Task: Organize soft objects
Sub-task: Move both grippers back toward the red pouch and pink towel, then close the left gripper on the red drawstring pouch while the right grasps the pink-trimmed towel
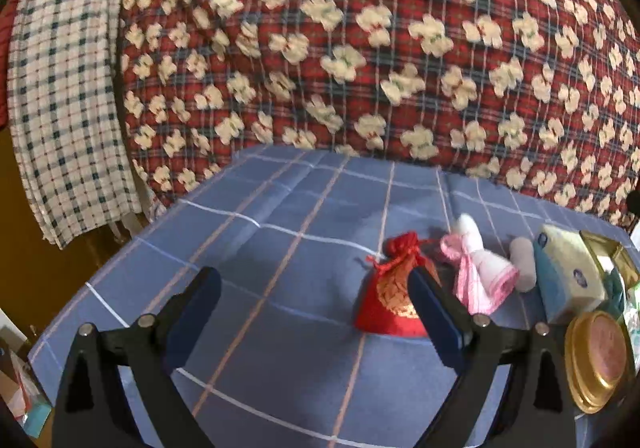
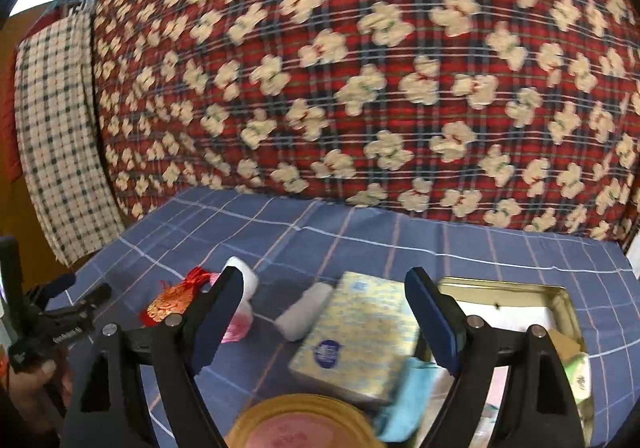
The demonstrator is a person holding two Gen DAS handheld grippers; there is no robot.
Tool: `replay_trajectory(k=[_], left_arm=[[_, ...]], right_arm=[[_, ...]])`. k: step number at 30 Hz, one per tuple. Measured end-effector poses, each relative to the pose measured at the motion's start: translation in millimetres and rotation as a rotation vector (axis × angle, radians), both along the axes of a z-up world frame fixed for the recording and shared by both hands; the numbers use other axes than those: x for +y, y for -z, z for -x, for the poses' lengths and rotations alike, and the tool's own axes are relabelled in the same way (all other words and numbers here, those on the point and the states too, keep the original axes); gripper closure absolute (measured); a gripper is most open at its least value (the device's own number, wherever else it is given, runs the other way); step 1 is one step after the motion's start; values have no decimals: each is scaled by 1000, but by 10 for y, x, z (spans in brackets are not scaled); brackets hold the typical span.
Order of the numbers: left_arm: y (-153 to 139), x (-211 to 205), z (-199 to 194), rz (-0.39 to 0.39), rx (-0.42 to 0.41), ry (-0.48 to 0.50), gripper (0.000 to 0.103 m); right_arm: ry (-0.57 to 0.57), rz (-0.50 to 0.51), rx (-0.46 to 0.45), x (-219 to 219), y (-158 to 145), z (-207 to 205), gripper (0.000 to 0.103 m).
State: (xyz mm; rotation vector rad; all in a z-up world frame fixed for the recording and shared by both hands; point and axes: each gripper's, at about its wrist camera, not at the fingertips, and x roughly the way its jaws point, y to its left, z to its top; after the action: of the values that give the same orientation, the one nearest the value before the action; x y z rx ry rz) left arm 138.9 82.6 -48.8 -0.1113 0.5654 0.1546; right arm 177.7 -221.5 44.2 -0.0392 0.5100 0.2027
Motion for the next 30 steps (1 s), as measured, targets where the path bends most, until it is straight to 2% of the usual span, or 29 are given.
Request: replay_trajectory(k=[9, 12, 15, 16, 17, 18, 19, 21, 23, 26, 30], left_arm=[[134, -446, -316, -65, 78, 141, 11], [190, -504, -450, -61, 117, 167, 17], [305, -590, -598, -69, 188, 208, 36], [346, -615, -656, -63, 222, 228, 48], [362, -625, -677, -54, 232, 240, 64], [367, -629, -693, -45, 237, 251, 73], [372, -621, -700, -35, 239, 257, 88], [341, -547, -670, -2, 214, 233, 91], [272, -442, -588, 33, 153, 203, 91], [201, -344, -479, 51, 86, 160, 91], [179, -255, -444, 78, 61, 120, 91]], right_arm=[[-42, 4, 104, 340, 156, -299, 21], [-44, 13, 114, 397, 187, -320, 21], [-47, 19, 123, 437, 211, -347, 21], [-47, 17, 128, 444, 216, -364, 21], [-48, 13, 134, 454, 222, -384, 21], [-50, 8, 144, 464, 231, -408, 21], [-53, 3, 156, 478, 241, -440, 21], [-59, -7, 177, 502, 257, -496, 21], [-64, -11, 213, 551, 298, -588, 27], [-72, -23, 264, 637, 383, -708, 28], [-97, 20, 359, 875, 528, -877, 29]])
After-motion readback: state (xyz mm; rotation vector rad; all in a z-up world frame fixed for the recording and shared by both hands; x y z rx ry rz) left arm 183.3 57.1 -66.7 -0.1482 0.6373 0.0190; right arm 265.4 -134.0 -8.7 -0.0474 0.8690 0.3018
